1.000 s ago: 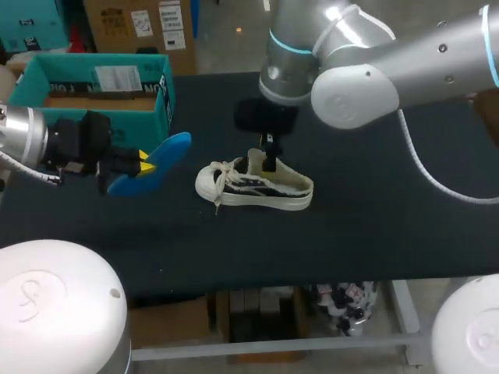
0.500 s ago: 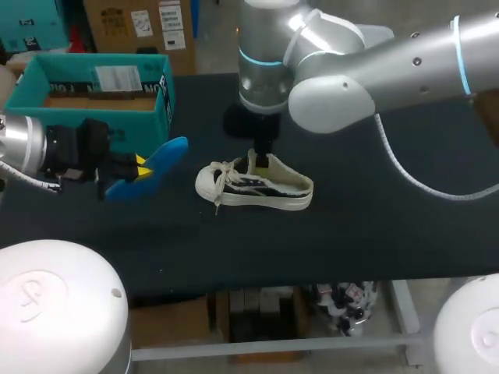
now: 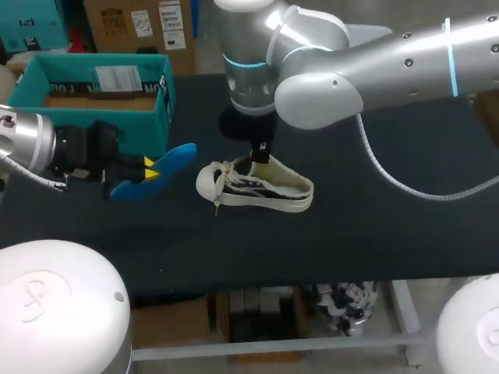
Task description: Open the shoe tongue, take the insole out of the shoe, put the insole back into the shoe, and pack the shoe into the shoebox
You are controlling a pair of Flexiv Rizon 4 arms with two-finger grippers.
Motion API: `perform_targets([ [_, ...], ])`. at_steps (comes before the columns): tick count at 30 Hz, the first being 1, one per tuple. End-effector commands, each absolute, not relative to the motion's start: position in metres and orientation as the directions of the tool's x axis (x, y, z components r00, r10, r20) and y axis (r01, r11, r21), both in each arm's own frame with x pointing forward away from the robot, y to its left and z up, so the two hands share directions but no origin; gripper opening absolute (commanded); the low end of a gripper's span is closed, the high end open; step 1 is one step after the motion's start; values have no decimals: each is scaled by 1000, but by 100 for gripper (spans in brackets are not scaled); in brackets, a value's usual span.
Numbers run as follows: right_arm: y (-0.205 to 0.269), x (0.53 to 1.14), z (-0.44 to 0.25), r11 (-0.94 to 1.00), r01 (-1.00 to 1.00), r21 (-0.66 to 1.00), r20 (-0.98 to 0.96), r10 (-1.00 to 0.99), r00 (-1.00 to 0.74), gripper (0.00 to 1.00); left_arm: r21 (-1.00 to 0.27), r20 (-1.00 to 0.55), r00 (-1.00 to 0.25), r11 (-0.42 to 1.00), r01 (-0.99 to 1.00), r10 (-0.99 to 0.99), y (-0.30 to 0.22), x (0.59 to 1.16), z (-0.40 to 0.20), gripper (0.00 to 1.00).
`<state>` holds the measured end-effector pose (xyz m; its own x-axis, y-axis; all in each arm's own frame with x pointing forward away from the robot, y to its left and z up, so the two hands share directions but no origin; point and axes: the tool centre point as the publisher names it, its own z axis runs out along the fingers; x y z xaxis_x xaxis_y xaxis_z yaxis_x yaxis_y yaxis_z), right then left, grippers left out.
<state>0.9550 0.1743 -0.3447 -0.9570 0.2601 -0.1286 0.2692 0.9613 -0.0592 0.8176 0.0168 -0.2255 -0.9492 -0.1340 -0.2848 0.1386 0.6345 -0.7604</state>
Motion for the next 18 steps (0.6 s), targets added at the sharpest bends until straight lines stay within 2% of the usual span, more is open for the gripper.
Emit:
perform_targets([
  [1, 165, 956, -332, 945, 326, -30, -111, 321, -941, 0, -754, -301, -952, 625, 203, -54, 14, 829, -228, 0],
  [11, 146, 942, -304, 823, 568, 38, -58, 569, -820, 0, -746, -368, -918, 544, 385, 145, -15, 850, -222, 0],
  [18, 147, 924, -300, 703, 710, 55, 15, 710, -704, 0, -713, -432, -848, 460, 529, 306, -33, 864, -216, 0],
])
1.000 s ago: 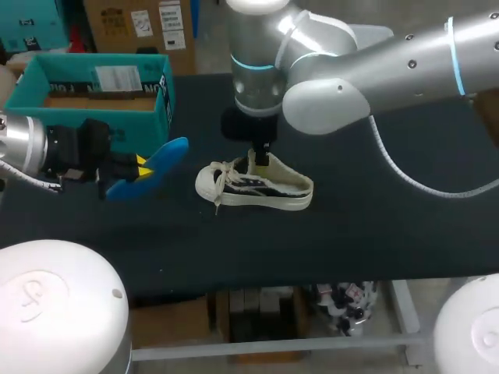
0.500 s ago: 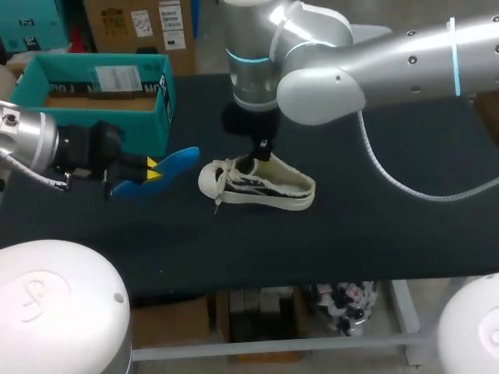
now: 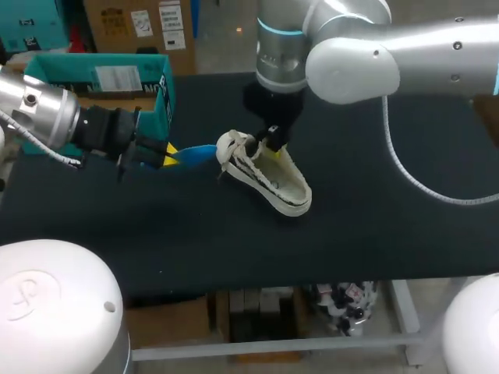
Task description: Open the shoe tongue, take the insole out of the shoe, put the insole back into the shoe, and pack the shoe into the shoebox
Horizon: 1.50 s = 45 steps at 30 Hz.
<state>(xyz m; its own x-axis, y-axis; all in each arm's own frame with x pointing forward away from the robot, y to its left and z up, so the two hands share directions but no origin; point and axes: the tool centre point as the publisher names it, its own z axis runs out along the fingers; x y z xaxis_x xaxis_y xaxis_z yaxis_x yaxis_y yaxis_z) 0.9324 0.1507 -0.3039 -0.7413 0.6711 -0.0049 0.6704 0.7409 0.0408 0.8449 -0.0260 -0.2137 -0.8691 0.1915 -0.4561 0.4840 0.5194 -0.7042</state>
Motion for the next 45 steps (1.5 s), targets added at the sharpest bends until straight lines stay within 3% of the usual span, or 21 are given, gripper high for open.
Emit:
perform_targets([
  [1, 149, 922, -300, 688, 723, 59, 25, 723, -690, 0, -707, -442, -836, 447, 547, 325, -35, 865, -216, 0],
  [23, 151, 886, -318, 329, 938, 108, 104, 935, -340, 0, -657, -548, -619, 169, 735, 562, -67, 883, -212, 0],
  [45, 152, 890, -337, 297, 945, 137, 138, 939, -315, 0, -654, -563, -572, 101, 749, 596, -77, 880, -214, 0],
])
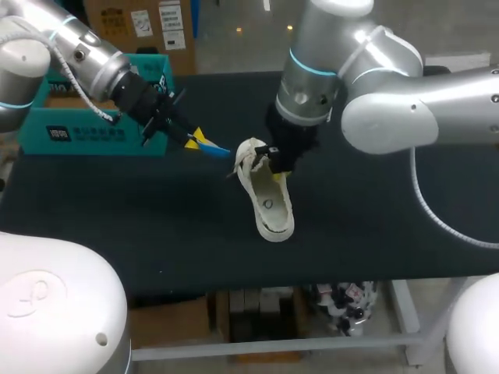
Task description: Open the shoe tongue, take the insole out of the shoe, put the insole back into the shoe, and pack the shoe into the shoebox
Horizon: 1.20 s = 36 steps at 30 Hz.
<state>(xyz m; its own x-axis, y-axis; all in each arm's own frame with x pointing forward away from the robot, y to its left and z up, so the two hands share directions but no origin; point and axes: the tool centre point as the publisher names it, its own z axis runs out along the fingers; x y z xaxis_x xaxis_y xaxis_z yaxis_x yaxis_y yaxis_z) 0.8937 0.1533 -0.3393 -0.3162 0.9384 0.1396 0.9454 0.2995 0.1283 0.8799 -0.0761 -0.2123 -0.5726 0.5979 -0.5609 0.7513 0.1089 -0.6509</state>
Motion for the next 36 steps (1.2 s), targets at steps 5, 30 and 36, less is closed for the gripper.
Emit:
perform_targets([
  [5, 152, 890, -337, 297, 945, 137, 138, 939, -315, 0, -648, -572, -561, 89, 756, 598, -80, 868, -210, 0],
  [30, 154, 888, -333, 300, 943, 144, 136, 938, -319, 100, -664, -549, -592, 122, 737, 590, -84, 865, -210, 0],
  [36, 152, 877, -320, 301, 939, 167, 129, 937, -324, 100, -659, -559, -579, 106, 745, 594, -87, 856, -205, 0],
])
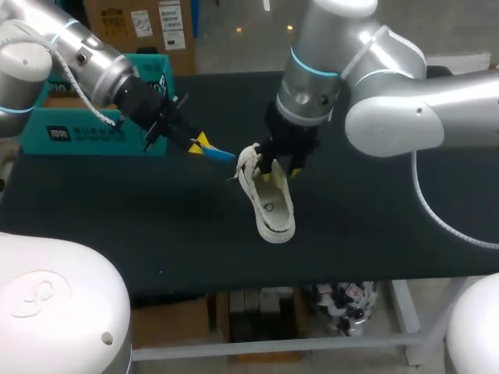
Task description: Open the shoe tongue, take the insole out of the shoe, put the insole back into the shoe, and pack the shoe into the shoebox
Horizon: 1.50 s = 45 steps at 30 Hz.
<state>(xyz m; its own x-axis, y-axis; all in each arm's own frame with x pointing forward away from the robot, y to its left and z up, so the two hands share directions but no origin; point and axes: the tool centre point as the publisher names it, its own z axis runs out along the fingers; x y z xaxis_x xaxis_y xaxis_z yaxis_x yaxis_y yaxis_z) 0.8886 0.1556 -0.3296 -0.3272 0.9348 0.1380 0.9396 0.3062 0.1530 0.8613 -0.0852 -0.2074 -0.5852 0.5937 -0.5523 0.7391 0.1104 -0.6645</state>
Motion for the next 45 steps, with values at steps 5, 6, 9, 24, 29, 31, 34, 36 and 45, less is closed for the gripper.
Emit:
perform_targets([
  [5, 141, 858, -308, 284, 938, 198, 134, 940, -313, 100, -650, -571, -560, 86, 755, 600, -93, 842, -200, 0],
  [6, 138, 854, -306, 282, 938, 202, 135, 940, -312, 100, -649, -572, -557, 83, 756, 602, -95, 838, -200, 0],
  [9, 128, 843, -303, 274, 929, 249, 168, 932, -320, 100, -644, -579, -549, 74, 761, 603, -99, 827, -198, 0],
  [24, 99, 815, -275, 238, 931, 278, 218, 928, -303, 100, -649, -618, -496, -41, 759, 611, -119, 771, -202, 0],
  [29, 99, 815, -275, 238, 931, 278, 218, 928, -303, 100, -649, -618, -496, -41, 759, 611, -119, 771, -202, 0],
  [31, 99, 815, -275, 238, 931, 278, 218, 928, -303, 100, -649, -618, -496, -41, 759, 611, -119, 771, -202, 0],
  [34, 99, 815, -275, 238, 931, 278, 218, 928, -303, 100, -649, -618, -496, -41, 759, 611, -119, 771, -202, 0],
  [36, 99, 815, -275, 238, 931, 278, 218, 928, -303, 100, -649, -618, -496, -41, 759, 611, -119, 771, -202, 0],
  [45, 89, 836, -280, 94, 978, 185, 337, 929, -153, 100, -570, -687, -461, -22, 822, 562, -136, 750, -225, 0],
])
